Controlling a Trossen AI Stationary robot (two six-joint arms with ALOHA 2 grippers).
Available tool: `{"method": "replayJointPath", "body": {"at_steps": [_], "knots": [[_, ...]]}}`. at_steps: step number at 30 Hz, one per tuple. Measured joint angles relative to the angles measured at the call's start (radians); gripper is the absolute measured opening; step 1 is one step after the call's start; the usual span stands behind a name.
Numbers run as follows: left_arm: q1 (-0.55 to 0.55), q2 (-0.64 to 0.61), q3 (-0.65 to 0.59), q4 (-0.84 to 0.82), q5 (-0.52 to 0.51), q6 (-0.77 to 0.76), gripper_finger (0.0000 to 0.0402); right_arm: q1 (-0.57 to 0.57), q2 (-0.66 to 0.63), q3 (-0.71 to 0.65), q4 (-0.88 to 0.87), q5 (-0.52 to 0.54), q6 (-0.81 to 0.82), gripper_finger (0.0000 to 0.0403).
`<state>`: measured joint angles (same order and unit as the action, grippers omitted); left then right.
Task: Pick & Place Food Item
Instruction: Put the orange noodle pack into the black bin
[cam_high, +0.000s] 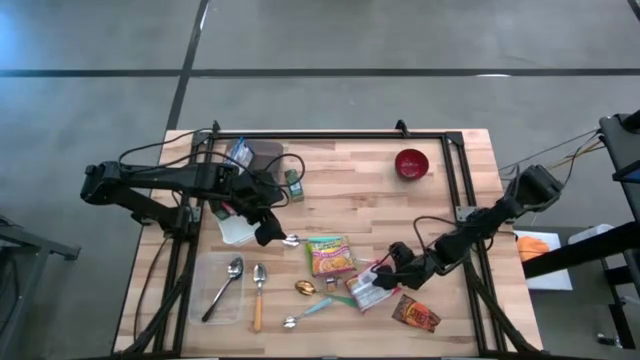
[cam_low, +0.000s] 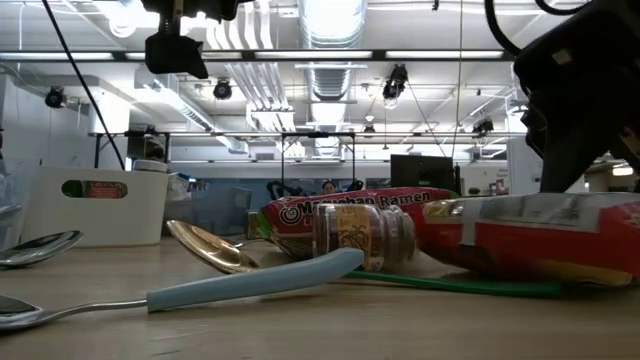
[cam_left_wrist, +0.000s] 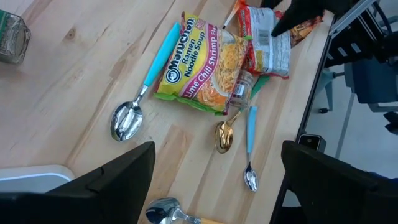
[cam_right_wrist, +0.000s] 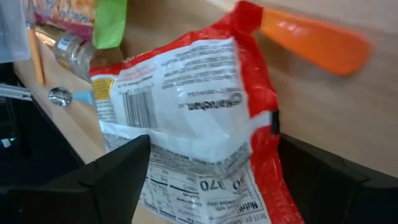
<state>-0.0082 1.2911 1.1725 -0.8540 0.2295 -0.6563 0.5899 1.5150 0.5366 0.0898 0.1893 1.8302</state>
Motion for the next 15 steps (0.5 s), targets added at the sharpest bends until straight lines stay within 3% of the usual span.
{"method": "replayJointPath", "body": {"at_steps": [4, 15], "knots": [[0.000, 0.000, 0.000, -0.003, 0.001, 0.000, 0.0353, 0.003, 0.037, 0.034, 0.002, 0.000, -0.002, 0.0296], [0.000, 0.000, 0.000, -0.003, 0.001, -0.003, 0.0353, 0.003, 0.042, 0.044, 0.013, -0.002, -0.005, 0.0121]]}}
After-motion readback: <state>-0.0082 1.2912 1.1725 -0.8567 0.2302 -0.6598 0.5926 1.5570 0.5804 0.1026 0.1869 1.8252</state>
